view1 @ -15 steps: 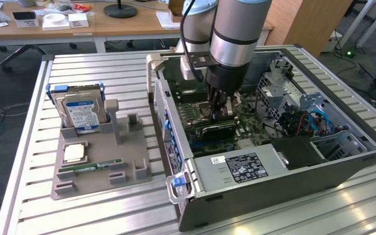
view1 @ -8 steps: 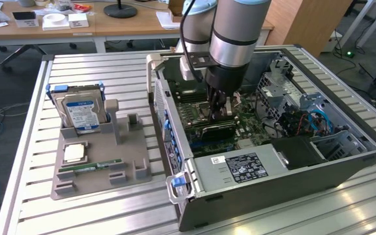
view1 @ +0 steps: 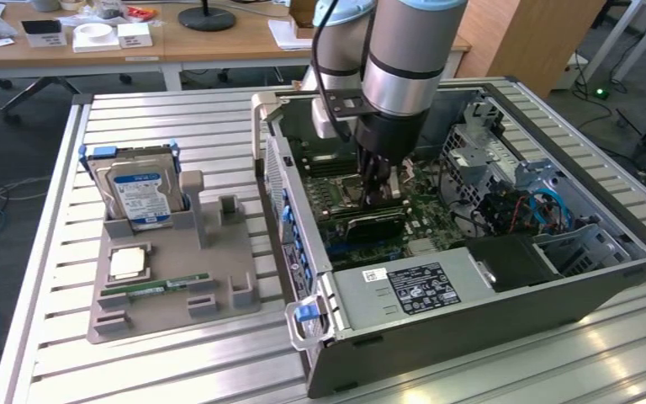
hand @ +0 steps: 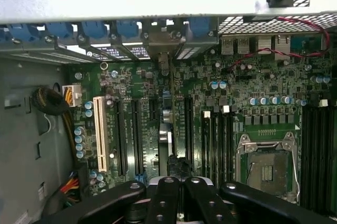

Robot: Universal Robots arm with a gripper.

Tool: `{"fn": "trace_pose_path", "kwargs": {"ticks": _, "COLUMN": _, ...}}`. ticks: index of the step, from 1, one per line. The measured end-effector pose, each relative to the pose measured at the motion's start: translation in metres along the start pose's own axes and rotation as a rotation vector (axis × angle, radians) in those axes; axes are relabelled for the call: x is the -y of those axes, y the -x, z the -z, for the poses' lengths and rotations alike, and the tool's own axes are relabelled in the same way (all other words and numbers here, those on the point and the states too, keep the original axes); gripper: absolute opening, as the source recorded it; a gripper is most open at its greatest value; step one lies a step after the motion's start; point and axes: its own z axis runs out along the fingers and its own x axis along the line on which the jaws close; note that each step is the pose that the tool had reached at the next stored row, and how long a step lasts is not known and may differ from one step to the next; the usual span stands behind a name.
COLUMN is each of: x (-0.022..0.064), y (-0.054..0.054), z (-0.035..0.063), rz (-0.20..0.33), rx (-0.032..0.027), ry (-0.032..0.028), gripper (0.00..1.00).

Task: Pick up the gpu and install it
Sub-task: 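Press down on the gpu until it lock into place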

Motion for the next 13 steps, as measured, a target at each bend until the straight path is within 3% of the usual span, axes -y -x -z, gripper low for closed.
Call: {"fn": "trace_pose_path", "kwargs": {"ticks": 13, "x": -0.0003, "y": 0.0009, "z": -0.0107, "rz": 0.000, "rx": 0.0009, "ry": 0.0000, "gripper": 0.11}}
